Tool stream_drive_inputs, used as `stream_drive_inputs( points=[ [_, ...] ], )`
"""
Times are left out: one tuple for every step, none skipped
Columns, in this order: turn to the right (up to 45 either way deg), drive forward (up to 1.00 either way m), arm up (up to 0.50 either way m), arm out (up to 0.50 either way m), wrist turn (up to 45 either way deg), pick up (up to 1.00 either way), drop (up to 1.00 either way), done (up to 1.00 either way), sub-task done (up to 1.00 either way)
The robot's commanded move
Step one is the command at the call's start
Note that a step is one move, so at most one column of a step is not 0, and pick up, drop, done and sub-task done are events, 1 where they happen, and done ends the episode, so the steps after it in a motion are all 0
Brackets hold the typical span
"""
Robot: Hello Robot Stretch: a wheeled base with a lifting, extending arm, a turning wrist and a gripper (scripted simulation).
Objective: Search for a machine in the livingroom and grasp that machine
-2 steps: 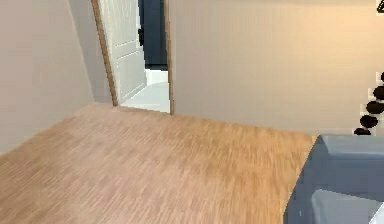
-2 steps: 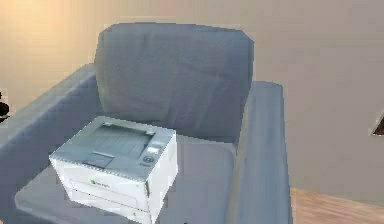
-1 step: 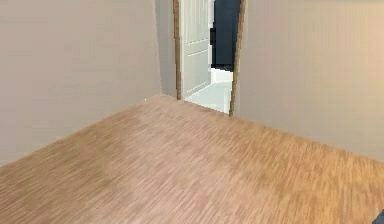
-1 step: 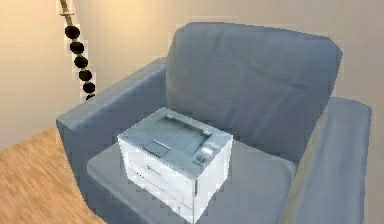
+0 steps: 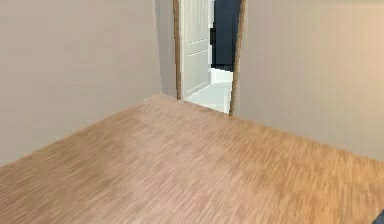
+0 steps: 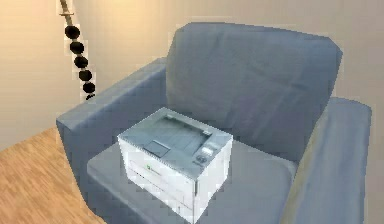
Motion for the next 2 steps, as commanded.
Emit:
stream_drive_inputs(
  points=[
    [0.0,0.00,0.20,0.00,0.0,0.00,0.00,0.00,0.00],
    [0.0,0.00,0.00,0.18,0.0,0.00,0.00,0.00,0.00]
  ],
)
